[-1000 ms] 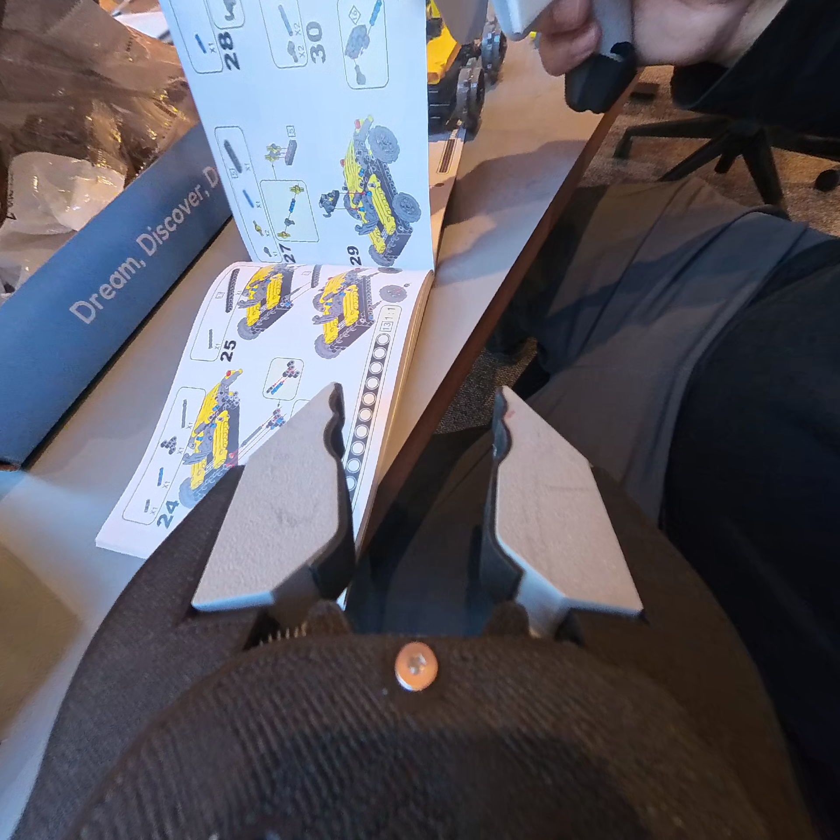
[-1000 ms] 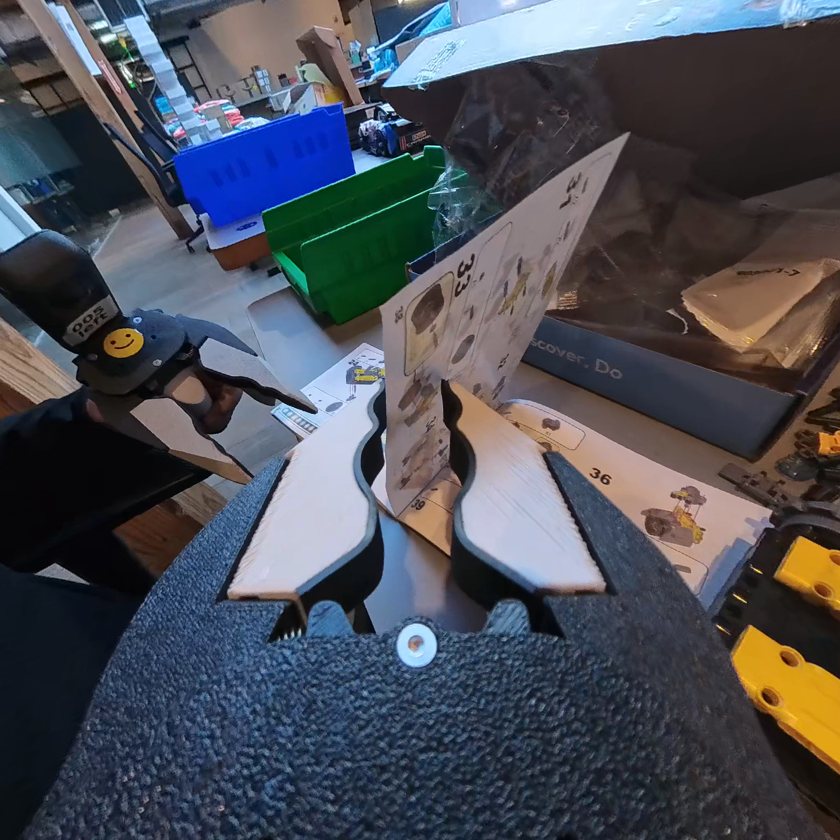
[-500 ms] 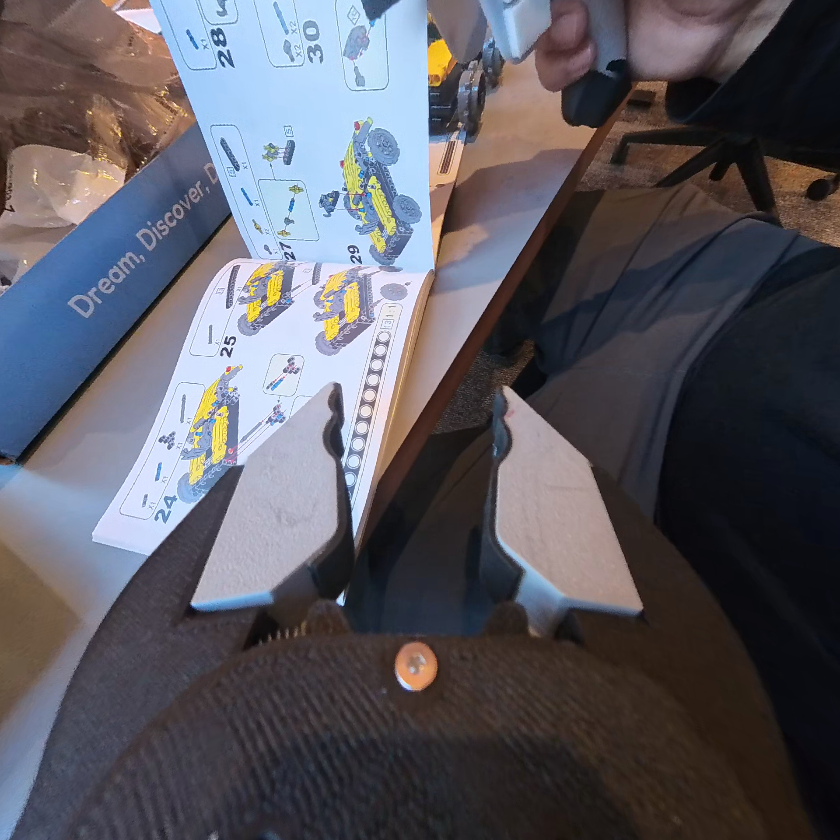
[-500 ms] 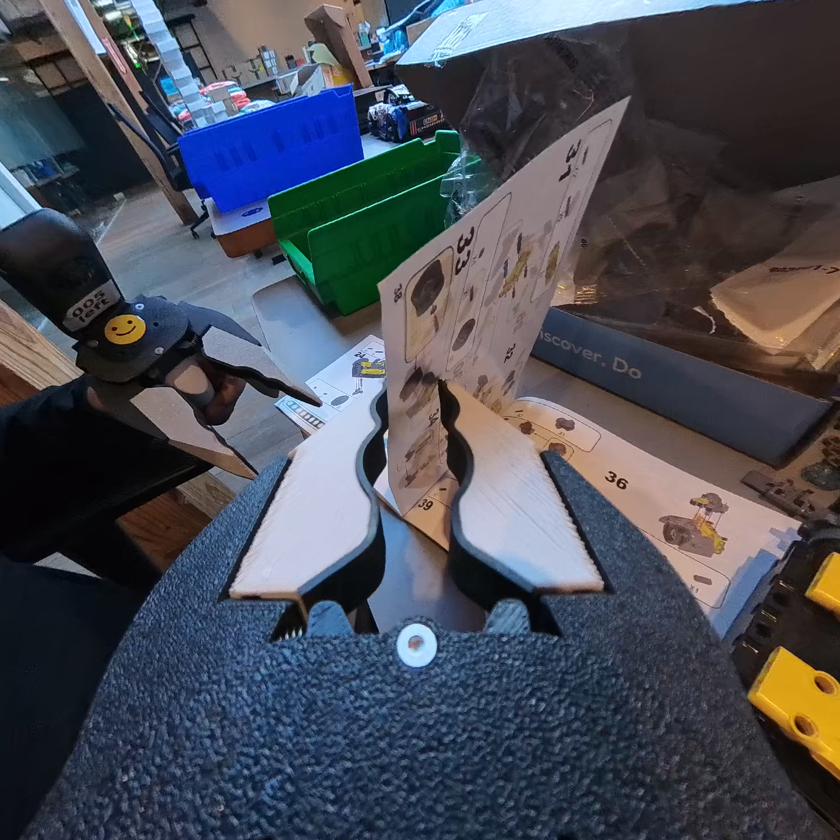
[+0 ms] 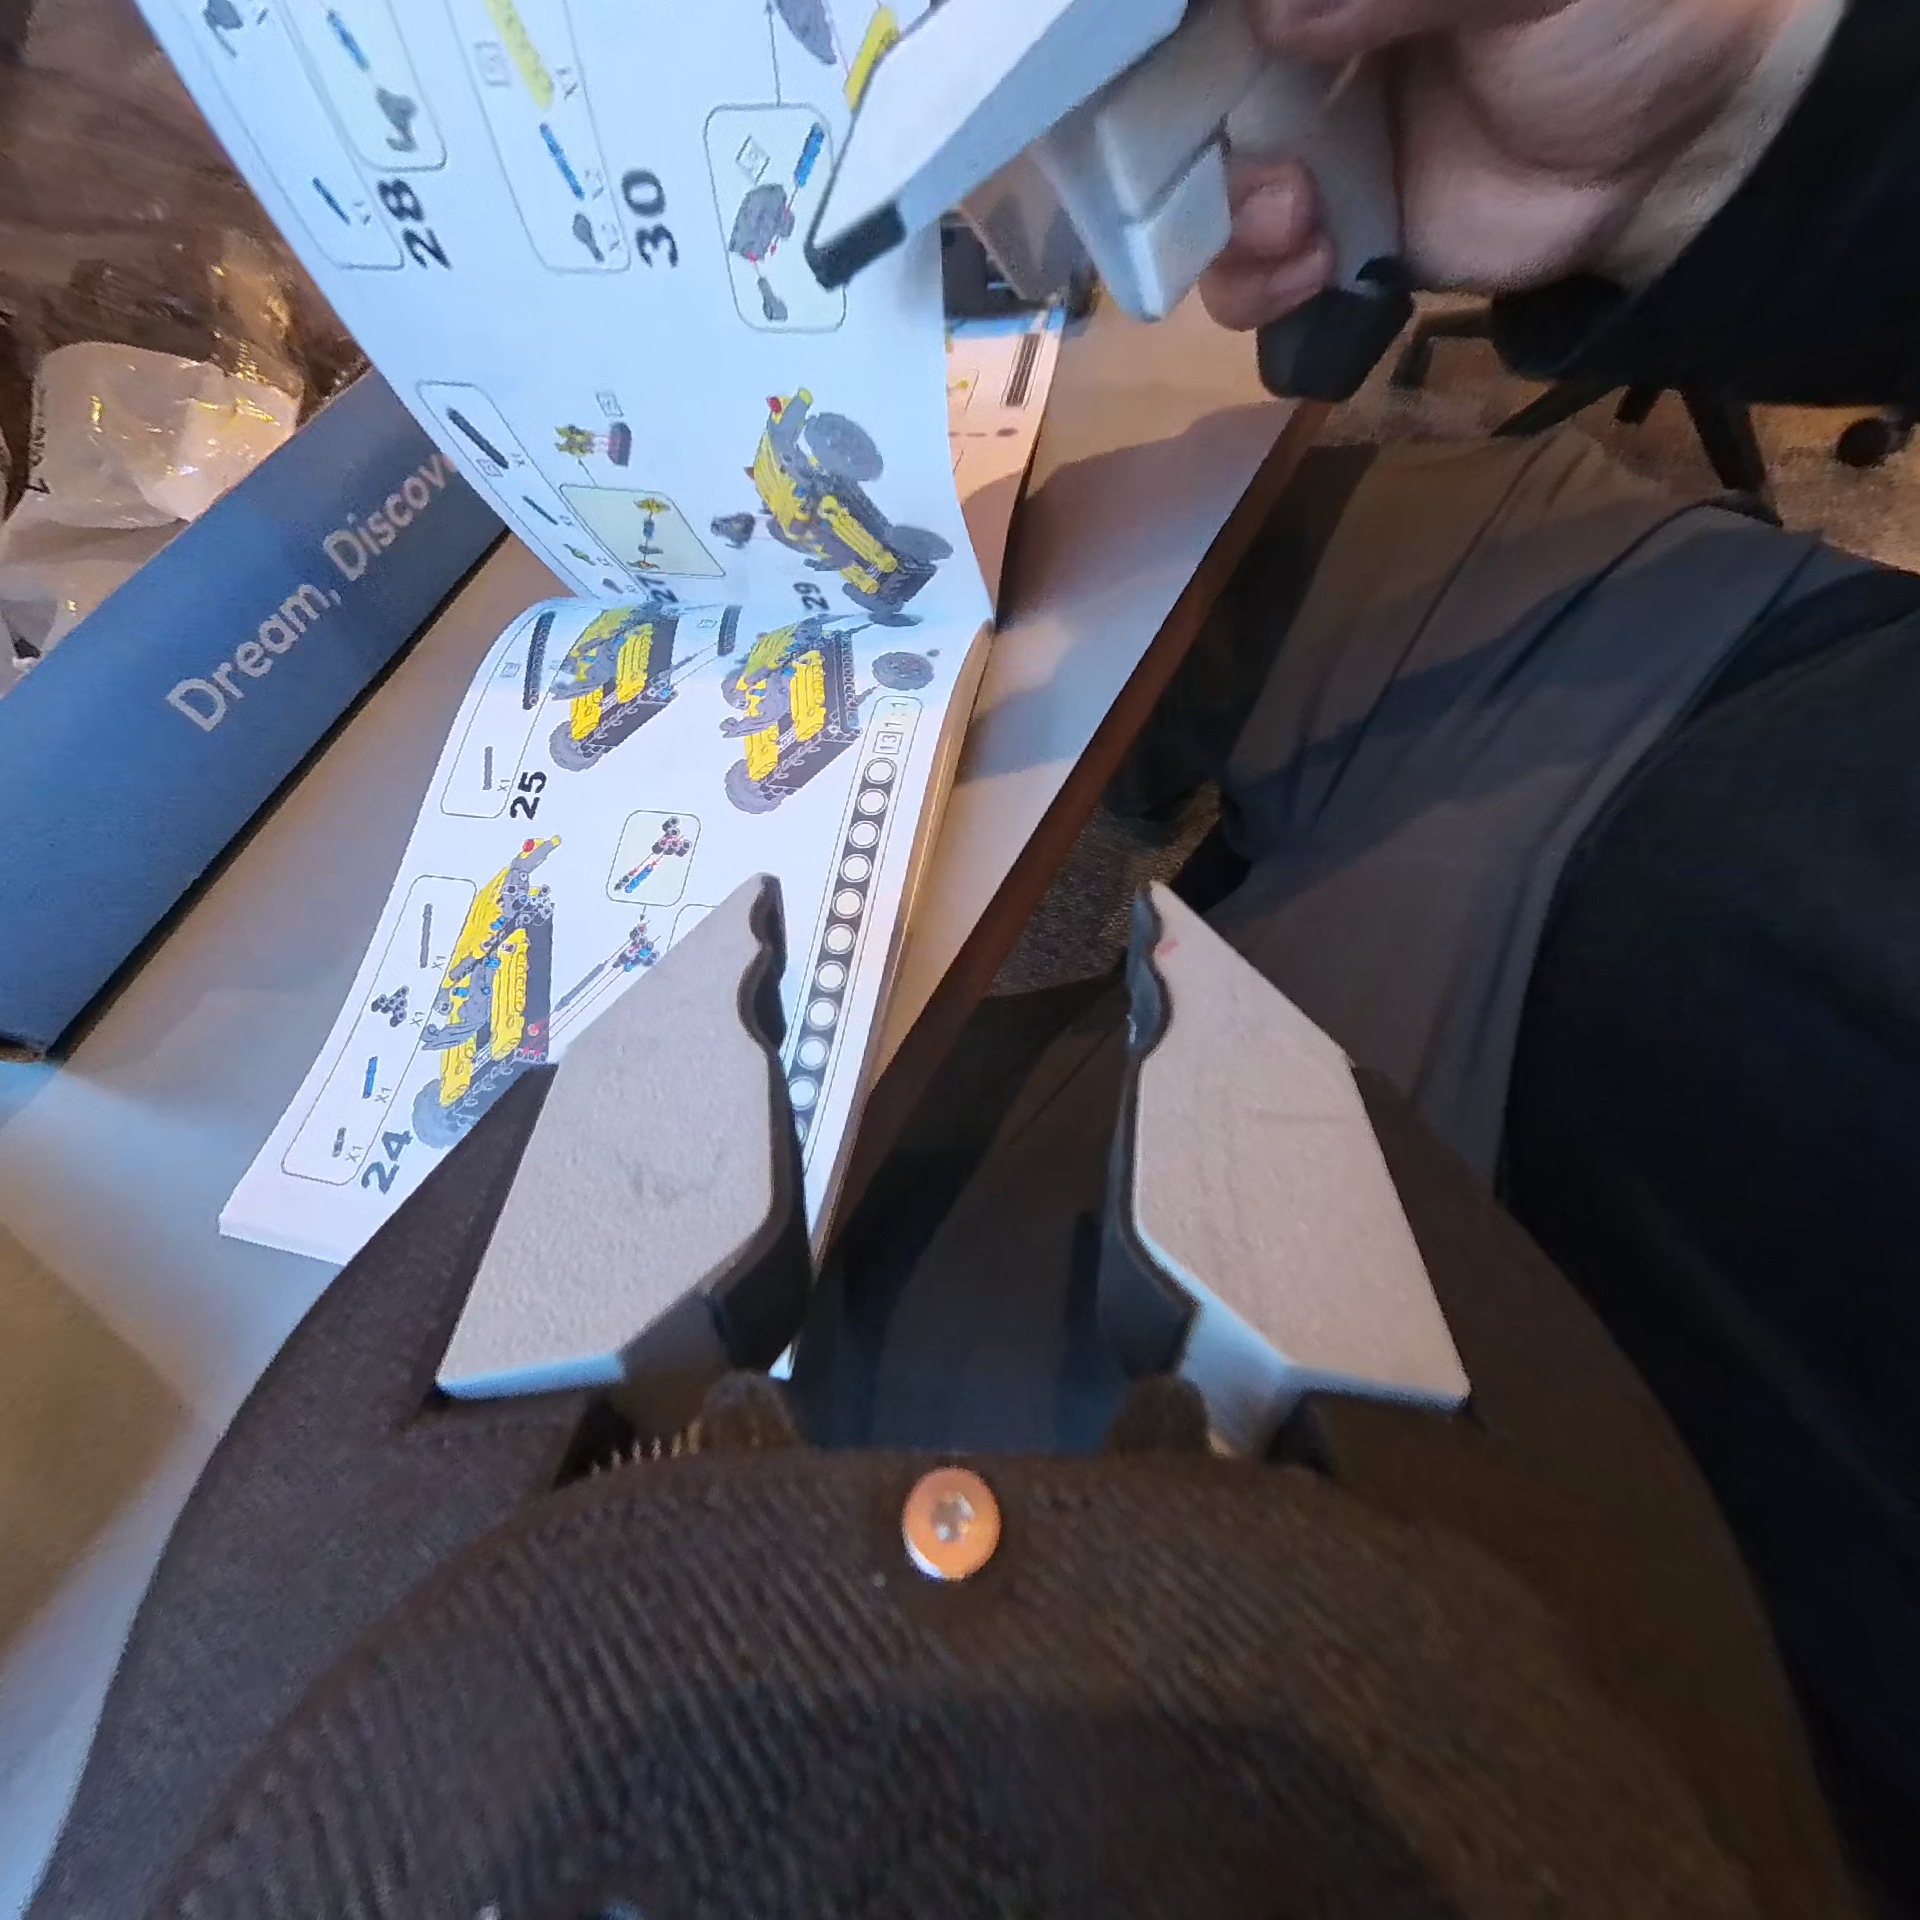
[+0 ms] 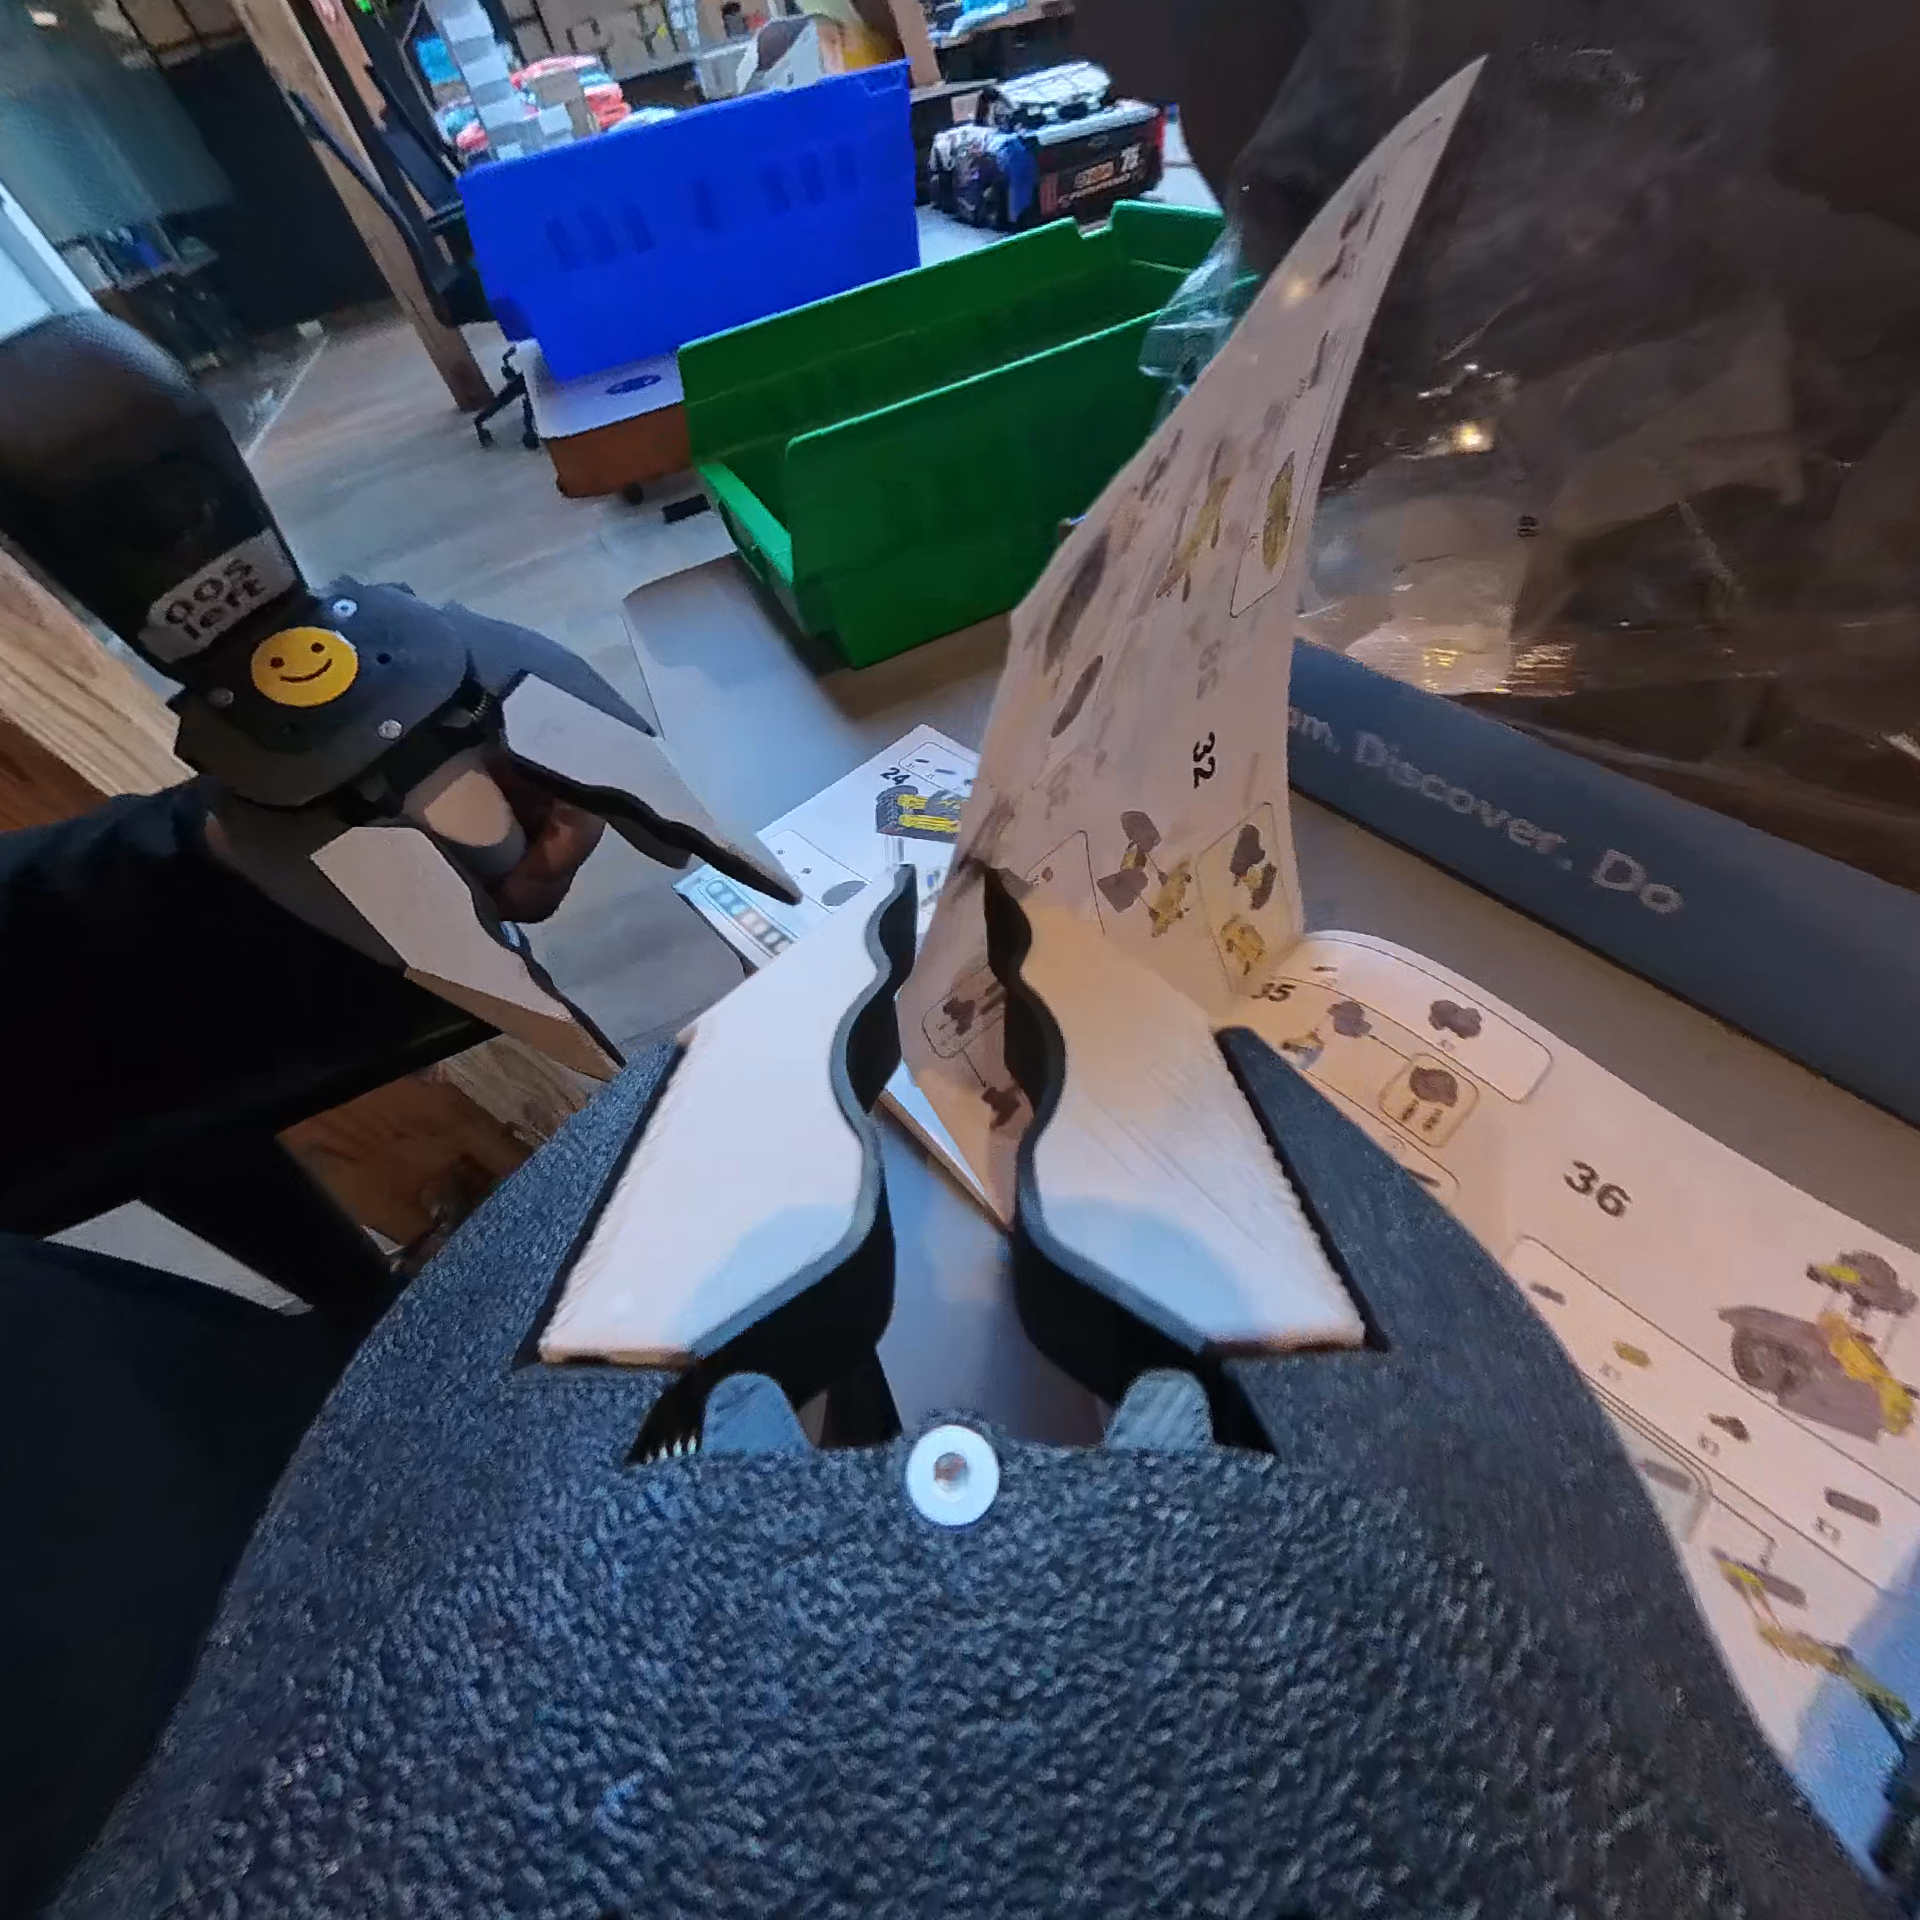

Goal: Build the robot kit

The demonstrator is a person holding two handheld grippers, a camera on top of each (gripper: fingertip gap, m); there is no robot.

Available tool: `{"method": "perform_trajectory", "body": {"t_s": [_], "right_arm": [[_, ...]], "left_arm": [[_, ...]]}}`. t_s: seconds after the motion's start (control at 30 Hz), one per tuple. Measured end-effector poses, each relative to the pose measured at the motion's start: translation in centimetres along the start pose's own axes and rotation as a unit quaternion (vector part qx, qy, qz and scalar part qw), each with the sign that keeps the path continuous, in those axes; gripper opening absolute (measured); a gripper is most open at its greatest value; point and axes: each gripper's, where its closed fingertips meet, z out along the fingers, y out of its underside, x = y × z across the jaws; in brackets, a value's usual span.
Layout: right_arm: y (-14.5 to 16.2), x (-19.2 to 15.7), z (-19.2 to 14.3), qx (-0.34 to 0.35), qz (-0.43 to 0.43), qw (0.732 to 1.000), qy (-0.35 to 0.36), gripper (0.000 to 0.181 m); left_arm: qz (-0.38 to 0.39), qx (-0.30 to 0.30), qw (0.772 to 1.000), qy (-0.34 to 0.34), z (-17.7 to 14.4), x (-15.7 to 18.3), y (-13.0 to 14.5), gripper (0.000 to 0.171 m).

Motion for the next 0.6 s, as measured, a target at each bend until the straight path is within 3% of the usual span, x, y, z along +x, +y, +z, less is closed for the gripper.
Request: {"method": "perform_trajectory", "body": {"t_s": [0.6], "right_arm": [[1.2,-2.1,3.4,-0.026,-0.008,0.999,-0.036,0.002]], "left_arm": [[0.004,-0.008,1.0,0.0,0.2,0.3,0.3,0.065]]}}
